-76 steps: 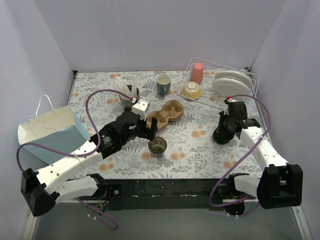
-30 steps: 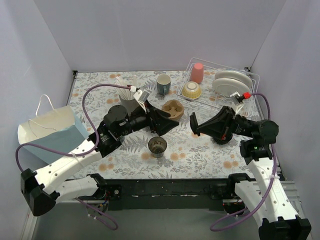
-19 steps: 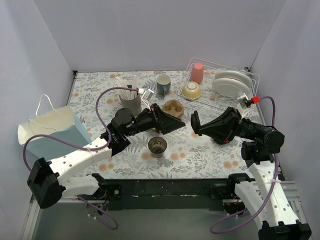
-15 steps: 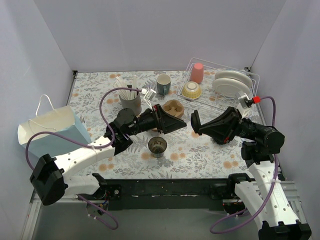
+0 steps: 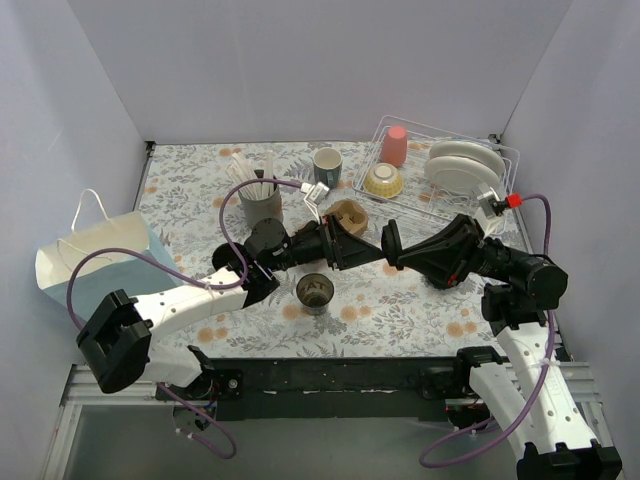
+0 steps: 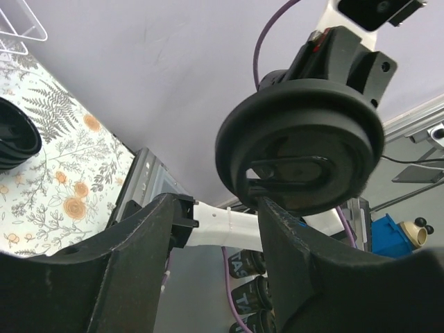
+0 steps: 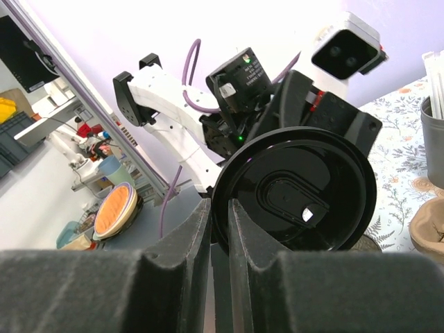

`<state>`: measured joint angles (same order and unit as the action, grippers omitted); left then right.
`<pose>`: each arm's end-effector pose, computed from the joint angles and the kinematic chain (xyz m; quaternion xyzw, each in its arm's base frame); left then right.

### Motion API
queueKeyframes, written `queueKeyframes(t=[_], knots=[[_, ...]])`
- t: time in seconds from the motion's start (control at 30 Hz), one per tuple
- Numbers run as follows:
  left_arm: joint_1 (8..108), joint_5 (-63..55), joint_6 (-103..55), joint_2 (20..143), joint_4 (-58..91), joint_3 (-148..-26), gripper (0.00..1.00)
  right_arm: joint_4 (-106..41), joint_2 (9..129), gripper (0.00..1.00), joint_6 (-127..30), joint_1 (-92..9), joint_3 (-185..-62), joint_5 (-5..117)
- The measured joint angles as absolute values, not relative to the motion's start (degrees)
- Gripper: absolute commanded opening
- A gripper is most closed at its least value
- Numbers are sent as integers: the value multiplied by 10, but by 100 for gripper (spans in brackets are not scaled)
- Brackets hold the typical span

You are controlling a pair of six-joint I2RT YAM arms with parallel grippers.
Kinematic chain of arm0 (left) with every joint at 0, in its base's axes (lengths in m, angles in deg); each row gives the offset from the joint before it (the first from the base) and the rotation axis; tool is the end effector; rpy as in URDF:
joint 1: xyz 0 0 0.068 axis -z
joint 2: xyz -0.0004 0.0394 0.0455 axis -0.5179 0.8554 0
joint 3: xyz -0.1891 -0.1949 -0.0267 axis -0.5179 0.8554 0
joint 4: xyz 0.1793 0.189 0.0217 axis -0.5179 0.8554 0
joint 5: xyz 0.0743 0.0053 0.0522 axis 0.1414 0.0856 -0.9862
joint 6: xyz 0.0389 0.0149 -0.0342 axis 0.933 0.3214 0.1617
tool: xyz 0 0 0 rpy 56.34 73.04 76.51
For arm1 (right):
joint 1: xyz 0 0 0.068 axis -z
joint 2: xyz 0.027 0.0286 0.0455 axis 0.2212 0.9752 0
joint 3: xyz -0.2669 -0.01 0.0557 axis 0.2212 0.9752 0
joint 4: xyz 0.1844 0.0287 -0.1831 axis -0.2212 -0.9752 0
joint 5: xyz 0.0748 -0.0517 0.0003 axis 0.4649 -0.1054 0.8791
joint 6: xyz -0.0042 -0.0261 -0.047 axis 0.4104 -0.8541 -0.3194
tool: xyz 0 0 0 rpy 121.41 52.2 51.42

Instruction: Pack the takeout coffee

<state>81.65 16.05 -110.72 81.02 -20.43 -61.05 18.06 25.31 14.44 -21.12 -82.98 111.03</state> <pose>0.1781 -0.2420 0.3217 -0.0841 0.6453 -0.7577 0.0487 0.1133 0.0487 0.3890 -0.2599 0.5161 0.6485 0.4955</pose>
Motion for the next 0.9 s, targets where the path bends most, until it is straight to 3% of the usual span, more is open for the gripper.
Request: queueKeyframes(t=[0.53, 0.77, 0.9], knots=[[820, 159, -1117, 837, -247, -616, 45, 203, 254, 22, 162, -211, -816, 1110], [826, 162, -1129, 854, -279, -617, 33, 211, 254, 23, 168, -211, -811, 1111], [830, 165, -1134, 861, -294, -619, 16, 216, 254, 23, 171, -211, -809, 1111]])
